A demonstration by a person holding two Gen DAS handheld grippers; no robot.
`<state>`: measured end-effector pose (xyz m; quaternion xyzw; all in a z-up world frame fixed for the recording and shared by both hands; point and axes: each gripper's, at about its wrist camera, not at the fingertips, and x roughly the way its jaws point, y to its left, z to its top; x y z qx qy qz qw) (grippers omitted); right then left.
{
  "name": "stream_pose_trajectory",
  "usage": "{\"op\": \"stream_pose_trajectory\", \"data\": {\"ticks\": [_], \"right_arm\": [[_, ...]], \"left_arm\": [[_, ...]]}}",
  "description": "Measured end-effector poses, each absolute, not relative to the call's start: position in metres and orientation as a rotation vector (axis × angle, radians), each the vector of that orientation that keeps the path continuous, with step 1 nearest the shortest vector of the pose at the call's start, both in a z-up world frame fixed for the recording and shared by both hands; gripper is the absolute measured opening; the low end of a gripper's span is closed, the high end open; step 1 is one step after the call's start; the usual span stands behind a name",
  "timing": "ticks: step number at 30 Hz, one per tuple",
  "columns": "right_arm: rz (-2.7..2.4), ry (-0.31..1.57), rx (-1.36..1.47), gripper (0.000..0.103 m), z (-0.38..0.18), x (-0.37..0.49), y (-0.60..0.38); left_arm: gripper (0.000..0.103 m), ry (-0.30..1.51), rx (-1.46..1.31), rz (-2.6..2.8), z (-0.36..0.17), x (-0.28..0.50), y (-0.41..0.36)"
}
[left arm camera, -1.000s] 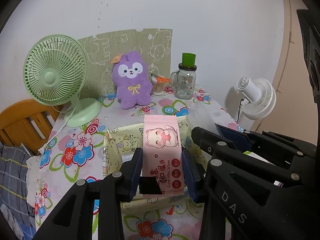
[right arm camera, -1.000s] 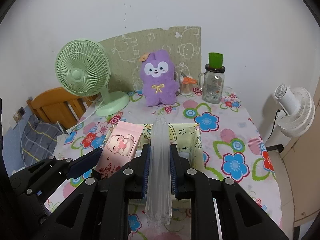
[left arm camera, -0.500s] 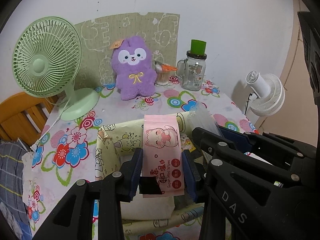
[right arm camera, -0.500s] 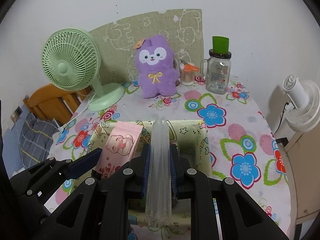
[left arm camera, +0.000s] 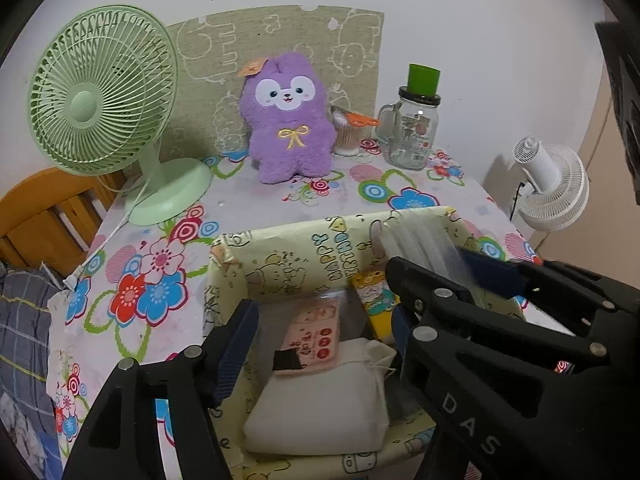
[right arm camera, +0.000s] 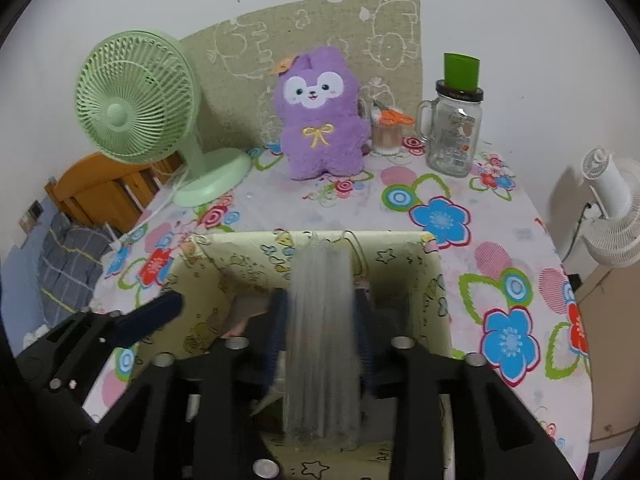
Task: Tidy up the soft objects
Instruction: 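Lower both held items into the box and open both tools, then withdraw both tools from the box toward the black umbrella and white roll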
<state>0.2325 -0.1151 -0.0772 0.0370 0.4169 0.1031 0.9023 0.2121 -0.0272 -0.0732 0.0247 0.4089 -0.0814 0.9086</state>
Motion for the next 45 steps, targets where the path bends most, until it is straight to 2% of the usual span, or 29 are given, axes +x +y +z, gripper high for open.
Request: {"op": "stream_pose_trajectory", "data": {"ticks": [4, 6, 13, 28, 45], "right_arm": [[0.189, 0.841, 0.081, 0.067, -0.076, 0.228, -0.120], [0.184, 0.839, 0.082, 0.071, -0.075, 0.227, -0.122], [0.187, 0.842, 0.076, 0.075, -0.071, 0.216, -0.126], [0.176, 0.806, 0.076, 0.078, -0.056, 0.181, -0.129], [0.172, 0.774, 0.062, 0.080, -0.044, 0.143, -0.133]], "left_arm": [[0.072, 0.845, 0.036, -0.158, -0.072, 0.211, -0.021], [0.073, 0.844, 0.036, -0.156, -0.071, 0.210, -0.021], [0.080, 0.838, 0.023, -0.155, -0.068, 0.199, -0.018], [0.082, 0.803, 0.039, -0.157, -0.053, 0.167, -0.021], [0.089, 0.779, 0.031, -0.156, -0.045, 0.131, -0.020]]}}
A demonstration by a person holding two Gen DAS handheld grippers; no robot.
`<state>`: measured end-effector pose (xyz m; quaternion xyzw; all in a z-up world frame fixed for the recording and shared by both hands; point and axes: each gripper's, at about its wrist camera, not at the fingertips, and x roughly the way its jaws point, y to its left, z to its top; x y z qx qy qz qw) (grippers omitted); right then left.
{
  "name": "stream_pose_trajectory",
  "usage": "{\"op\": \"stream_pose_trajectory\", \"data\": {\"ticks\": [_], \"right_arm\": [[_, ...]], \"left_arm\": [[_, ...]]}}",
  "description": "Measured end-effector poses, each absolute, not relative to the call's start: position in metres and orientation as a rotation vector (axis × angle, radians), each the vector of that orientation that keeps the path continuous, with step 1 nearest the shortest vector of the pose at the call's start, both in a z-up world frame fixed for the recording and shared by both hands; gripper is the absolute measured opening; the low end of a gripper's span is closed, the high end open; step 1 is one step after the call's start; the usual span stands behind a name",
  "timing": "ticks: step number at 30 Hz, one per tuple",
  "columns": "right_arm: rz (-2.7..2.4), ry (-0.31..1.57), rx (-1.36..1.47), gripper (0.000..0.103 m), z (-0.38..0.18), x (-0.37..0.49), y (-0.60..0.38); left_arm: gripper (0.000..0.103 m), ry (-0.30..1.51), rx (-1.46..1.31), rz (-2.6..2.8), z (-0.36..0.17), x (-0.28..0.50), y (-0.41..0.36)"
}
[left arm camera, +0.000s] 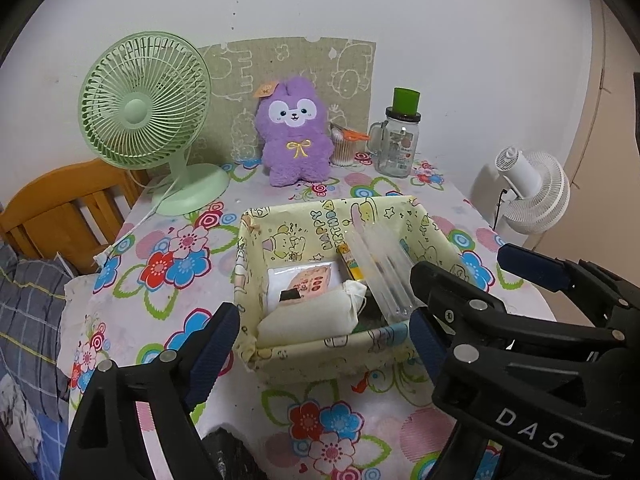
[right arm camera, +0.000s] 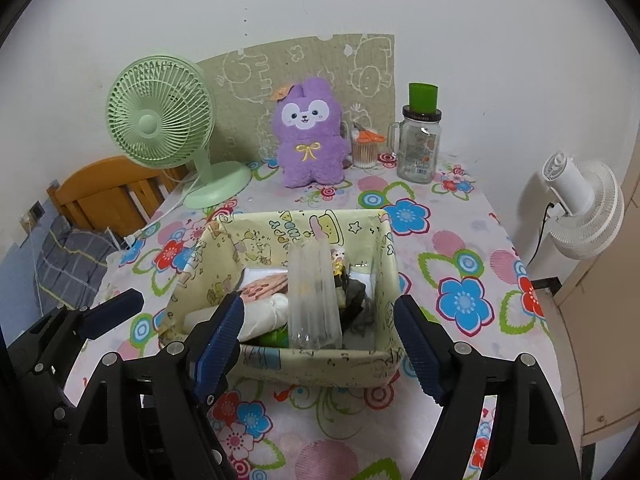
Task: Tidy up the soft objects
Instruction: 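Withdraw both tools from the box toward the black umbrella and white roll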
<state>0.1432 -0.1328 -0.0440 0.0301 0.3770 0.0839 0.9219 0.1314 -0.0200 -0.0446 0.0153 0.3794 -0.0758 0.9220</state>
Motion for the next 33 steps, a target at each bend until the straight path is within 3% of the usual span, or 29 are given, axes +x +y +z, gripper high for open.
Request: {"op": "stream_pose_trajectory", "data": {"ticks": [33], "right_arm": [[0.152, 0.723, 0.076, 0.095, -0.039, 0.082, -0.144]], "left_arm": [[0.097, 0.730, 0.044, -0.139, -0.037, 0.071, -0.021]]}}
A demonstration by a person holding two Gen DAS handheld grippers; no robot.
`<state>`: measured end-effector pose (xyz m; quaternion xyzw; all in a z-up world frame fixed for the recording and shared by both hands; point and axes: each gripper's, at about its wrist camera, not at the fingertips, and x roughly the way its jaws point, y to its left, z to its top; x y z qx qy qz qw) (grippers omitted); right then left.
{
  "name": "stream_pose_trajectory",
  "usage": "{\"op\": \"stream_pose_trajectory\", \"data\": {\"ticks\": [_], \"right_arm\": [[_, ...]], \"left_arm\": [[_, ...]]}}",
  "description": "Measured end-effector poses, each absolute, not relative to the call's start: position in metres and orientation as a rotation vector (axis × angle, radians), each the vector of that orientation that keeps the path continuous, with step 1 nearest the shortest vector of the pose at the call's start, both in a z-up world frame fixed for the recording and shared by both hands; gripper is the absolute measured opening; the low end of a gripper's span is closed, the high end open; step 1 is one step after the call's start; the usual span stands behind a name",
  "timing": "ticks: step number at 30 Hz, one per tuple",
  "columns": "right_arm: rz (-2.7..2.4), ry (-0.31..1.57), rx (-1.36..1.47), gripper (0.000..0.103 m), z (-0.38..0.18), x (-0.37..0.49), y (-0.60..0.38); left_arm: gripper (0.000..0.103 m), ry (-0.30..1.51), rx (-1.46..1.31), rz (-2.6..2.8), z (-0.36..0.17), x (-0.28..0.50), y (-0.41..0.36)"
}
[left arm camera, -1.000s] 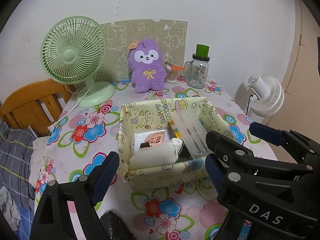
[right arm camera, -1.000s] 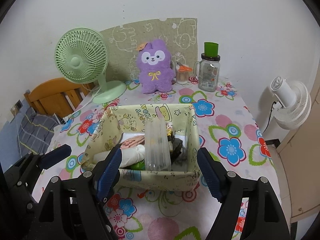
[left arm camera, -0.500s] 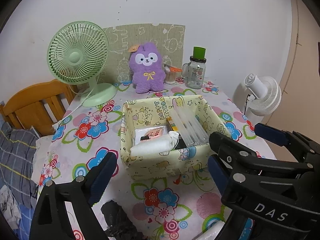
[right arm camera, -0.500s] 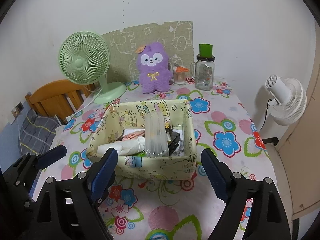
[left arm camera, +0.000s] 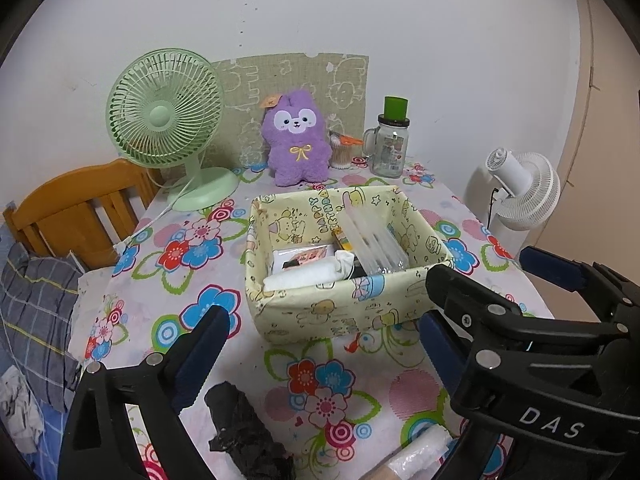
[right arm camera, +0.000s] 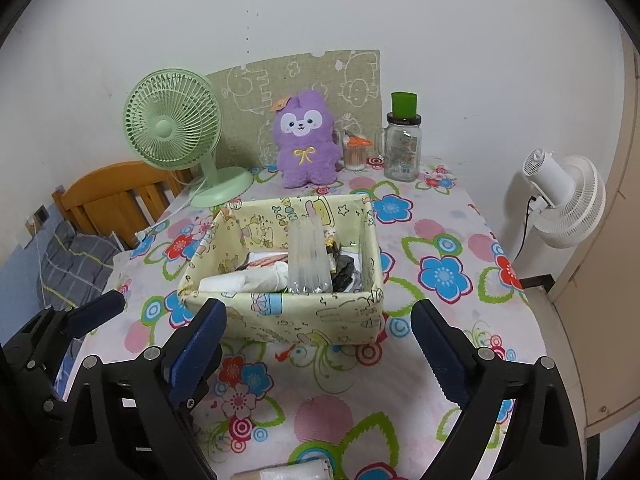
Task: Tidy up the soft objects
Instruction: 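Withdraw both tools from the box toward the black umbrella and white roll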
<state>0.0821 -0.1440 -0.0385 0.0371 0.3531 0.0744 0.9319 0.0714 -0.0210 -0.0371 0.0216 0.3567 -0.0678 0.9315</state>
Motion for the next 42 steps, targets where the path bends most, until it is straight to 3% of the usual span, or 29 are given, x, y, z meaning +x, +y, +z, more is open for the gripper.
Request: {"op": "stream_pose_trajectory", "data": {"ticks": [42], "right_arm": [[0.151, 0.786, 0.065, 0.097, -0.102, 0.028, -0.129]], "left_arm": [[0.100, 0.790, 0.057, -0.088, -0.099, 0.015, 0.013]]}}
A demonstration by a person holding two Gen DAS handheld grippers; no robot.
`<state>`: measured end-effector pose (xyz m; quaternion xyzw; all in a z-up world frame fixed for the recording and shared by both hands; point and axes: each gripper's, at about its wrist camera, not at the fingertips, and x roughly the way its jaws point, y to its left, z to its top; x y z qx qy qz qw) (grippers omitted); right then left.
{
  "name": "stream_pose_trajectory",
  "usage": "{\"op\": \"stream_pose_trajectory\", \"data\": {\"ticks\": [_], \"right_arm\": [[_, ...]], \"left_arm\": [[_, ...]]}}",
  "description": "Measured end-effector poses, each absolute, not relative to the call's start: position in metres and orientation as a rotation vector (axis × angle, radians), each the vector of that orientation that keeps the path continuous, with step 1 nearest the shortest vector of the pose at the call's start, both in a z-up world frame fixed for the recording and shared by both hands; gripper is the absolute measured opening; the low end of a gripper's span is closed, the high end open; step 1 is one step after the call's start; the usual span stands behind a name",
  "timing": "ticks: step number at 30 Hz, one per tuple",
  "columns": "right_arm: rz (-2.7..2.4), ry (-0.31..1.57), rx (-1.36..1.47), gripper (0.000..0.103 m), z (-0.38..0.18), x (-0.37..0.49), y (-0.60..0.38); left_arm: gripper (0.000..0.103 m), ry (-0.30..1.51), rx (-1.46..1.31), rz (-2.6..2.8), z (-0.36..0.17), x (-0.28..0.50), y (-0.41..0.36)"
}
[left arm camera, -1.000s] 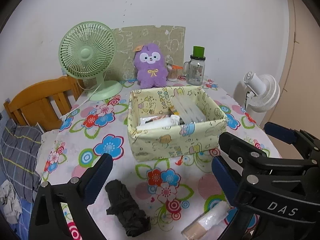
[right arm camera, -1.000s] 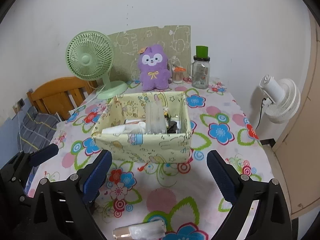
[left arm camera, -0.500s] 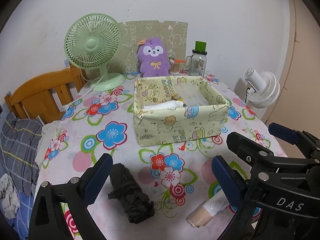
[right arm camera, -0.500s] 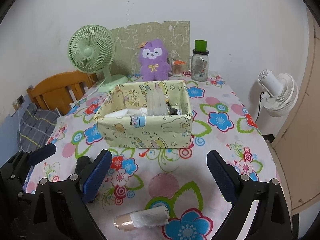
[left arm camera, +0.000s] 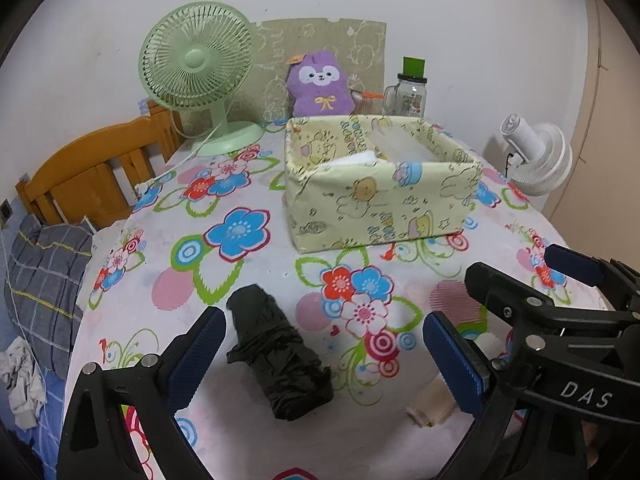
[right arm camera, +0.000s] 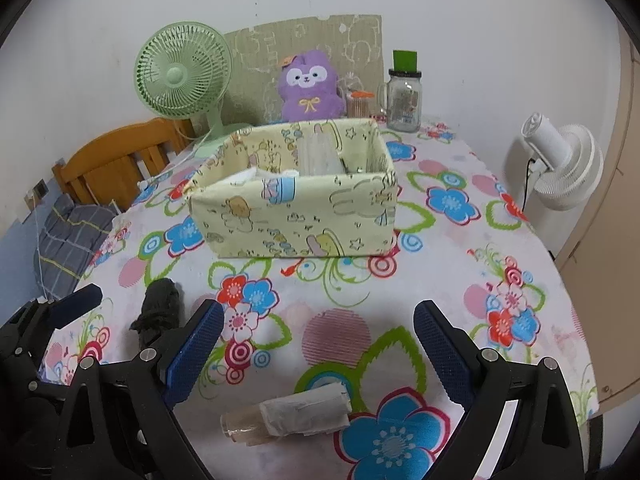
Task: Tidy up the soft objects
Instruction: 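Withdraw both tools from the box toward the black umbrella and white roll, then grasp the black umbrella with the left tool while the right tool approaches the white roll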
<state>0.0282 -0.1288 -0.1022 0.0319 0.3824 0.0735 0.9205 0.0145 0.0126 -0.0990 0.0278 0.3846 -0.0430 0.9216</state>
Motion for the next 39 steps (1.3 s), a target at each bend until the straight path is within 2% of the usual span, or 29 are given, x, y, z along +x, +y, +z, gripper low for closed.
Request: {"op": "stream_pose_trajectory", "data": {"ticks": [15, 21, 24, 26, 31, 39], "right_arm": [[0.140, 0.841, 0.021, 0.097, -0.137, 0.038, -0.110], [0.151, 0.844, 0.012, 0.097, -0.140, 0.039, -0.103], [0.159, 0.846, 0.006, 0.097, -0.141, 0.040, -0.101], [0.157, 0.845, -0.009, 0.097, -0.143, 0.041, -0.098], [0.163, 0.852, -0.014, 0.097, -0.145, 0.043, -0.095], [0.170, 0.848, 0.000, 0.097, -0.145, 0.036, -0.098]], "left_arm": [[0.098, 0.873, 0.037, -0.061, -0.142, 0.025, 0.034], [0.093, 0.888, 0.026, -0.025, -0.152, 0.037, 0.042], [0.083, 0.893, 0.021, -0.017, -0.155, 0.042, 0.044], [0.066, 0.905, 0.020, -0.023, -0.159, 0.043, 0.044], [0.051, 0.914, 0.012, -0.049, -0.163, 0.042, 0.042], [0.046, 0.898, 0.021, -0.088, -0.160, 0.027, 0.029]]}}
